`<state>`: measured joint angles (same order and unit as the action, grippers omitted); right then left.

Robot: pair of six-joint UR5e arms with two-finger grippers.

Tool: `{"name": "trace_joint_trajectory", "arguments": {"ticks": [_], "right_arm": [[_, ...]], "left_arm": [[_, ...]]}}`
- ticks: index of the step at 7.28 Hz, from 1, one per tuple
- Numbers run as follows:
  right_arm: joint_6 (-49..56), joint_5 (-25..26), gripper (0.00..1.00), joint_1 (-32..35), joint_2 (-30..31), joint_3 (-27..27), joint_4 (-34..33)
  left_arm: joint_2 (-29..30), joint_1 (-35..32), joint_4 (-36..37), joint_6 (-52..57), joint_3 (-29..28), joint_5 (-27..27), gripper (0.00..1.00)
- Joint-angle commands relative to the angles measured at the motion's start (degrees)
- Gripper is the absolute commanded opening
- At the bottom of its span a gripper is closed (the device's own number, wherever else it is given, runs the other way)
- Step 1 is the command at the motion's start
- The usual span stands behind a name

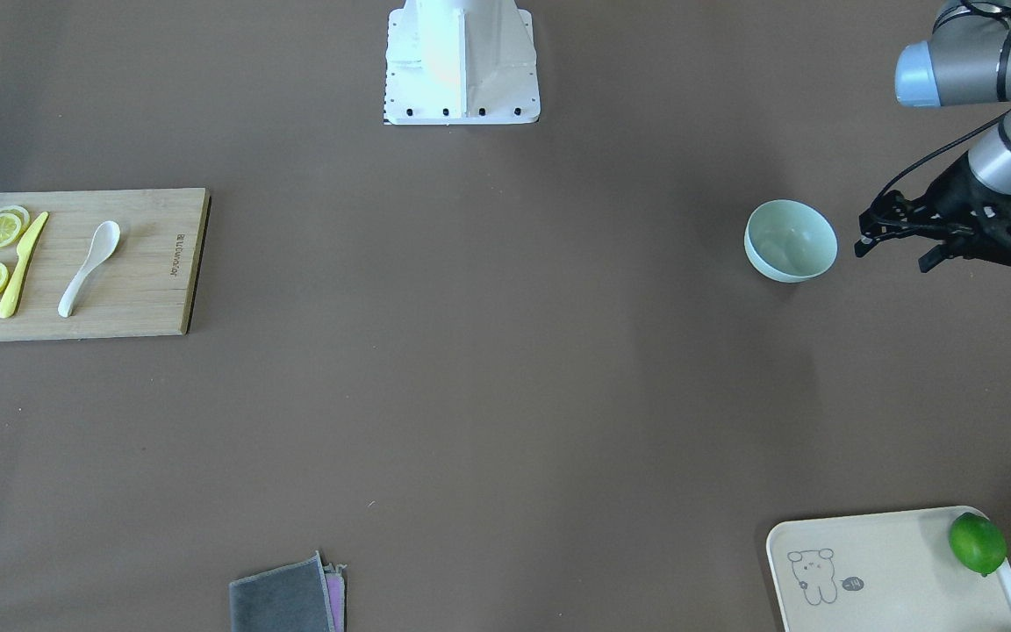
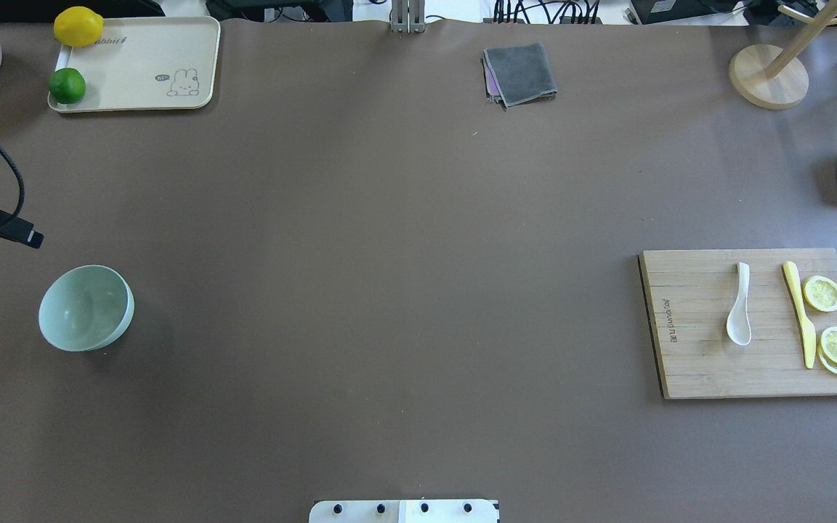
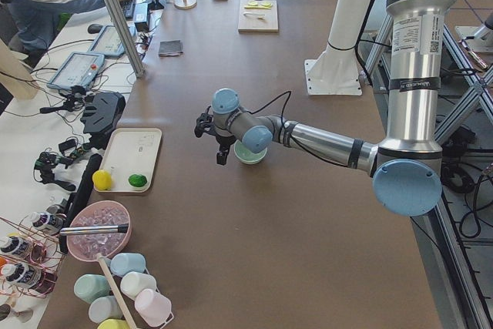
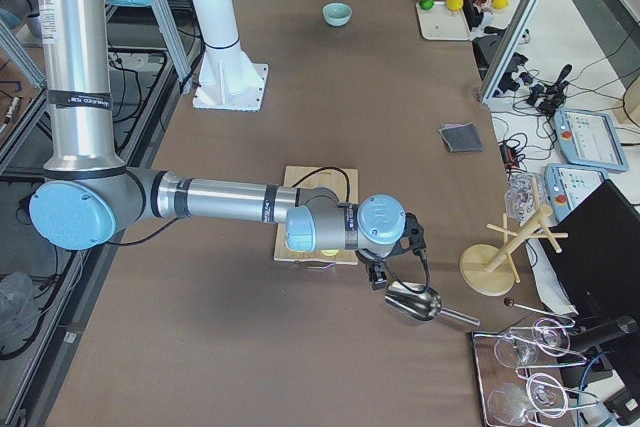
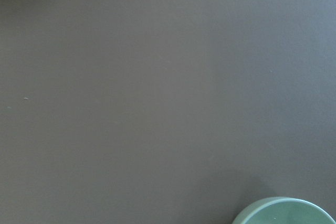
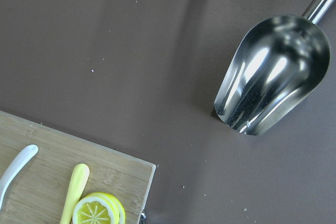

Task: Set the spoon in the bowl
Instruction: 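Reach the left gripper down to the rim of the pale green bowl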

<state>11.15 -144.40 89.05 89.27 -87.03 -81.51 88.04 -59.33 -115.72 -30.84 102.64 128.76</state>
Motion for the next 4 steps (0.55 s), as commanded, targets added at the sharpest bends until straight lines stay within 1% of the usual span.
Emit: {"name": "trace_joint_trajectory", "arguments": {"ticks": [1, 2, 3, 4], "right_arm": [[-2.01, 0.08, 1.00, -1.15, -0.50, -0.07, 0.65], [-2.19, 0.00, 1.00, -1.16, -0.32, -0.07, 0.65], [-2.28, -0.18, 1.00, -1.16, -0.24, 0.01, 0.56], [-2.45, -0.53, 1.00, -1.24, -0.32, 0.01, 0.56]], "left_arm": [[-3.73, 6.13, -8.51, -0.10, -1.12, -5.00, 0.98], [-3.84, 6.85, -11.26, -0.01, -3.56, -5.10, 0.97], [-3.41, 7.55, -14.85, -0.54, -5.68, -5.10, 0.92], [-3.40, 8.08, -15.32, -0.80, -5.61, -4.75, 0.85]]}}
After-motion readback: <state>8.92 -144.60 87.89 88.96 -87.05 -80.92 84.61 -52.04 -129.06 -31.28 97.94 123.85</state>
